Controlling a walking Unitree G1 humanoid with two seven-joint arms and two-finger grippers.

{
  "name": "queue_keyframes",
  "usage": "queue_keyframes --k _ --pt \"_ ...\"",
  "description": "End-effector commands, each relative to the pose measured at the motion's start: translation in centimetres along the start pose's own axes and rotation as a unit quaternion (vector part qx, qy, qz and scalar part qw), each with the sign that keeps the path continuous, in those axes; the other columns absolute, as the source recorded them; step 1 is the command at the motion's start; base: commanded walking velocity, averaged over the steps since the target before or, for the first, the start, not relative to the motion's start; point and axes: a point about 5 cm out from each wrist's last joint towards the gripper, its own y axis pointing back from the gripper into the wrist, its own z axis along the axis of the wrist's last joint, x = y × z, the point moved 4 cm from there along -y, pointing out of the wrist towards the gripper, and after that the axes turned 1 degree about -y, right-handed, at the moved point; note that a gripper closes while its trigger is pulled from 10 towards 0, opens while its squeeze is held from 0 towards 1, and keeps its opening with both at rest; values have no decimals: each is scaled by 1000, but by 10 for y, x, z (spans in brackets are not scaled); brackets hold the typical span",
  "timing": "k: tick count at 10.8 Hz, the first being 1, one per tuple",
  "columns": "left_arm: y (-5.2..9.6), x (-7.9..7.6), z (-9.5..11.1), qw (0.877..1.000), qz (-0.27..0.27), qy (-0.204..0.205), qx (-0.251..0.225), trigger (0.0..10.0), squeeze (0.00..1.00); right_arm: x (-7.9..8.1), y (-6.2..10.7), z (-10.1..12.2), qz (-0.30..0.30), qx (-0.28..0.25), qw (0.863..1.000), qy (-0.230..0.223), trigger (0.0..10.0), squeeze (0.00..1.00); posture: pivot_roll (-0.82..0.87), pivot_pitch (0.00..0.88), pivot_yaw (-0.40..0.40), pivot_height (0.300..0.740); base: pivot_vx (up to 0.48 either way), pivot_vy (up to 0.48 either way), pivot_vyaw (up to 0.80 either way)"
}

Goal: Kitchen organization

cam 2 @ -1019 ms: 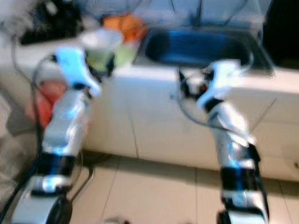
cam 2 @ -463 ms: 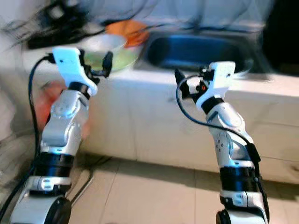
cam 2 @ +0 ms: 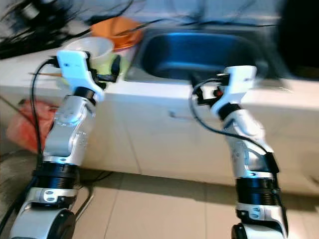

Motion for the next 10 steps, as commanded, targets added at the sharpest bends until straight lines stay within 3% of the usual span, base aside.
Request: queue_keyframes --k 1,6,10 --pt "-1 0 1 1000 1 -1 -2 10000 0 1 -1 3 1 -4 1000 6 10000 1000 7 33 51 740 431 0 0" --pt "0 -2 1 1000 -1 1 -1 10000 0 1 -1 2 -1 -3 1000 5 10000 1000 10 35 52 740 428 0 0" --pt "1 -6 12 1000 6 8 -29 10000 0 1 -1 2 0 -4 1000 4 10000 1000 11 34 51 740 0 0 0"
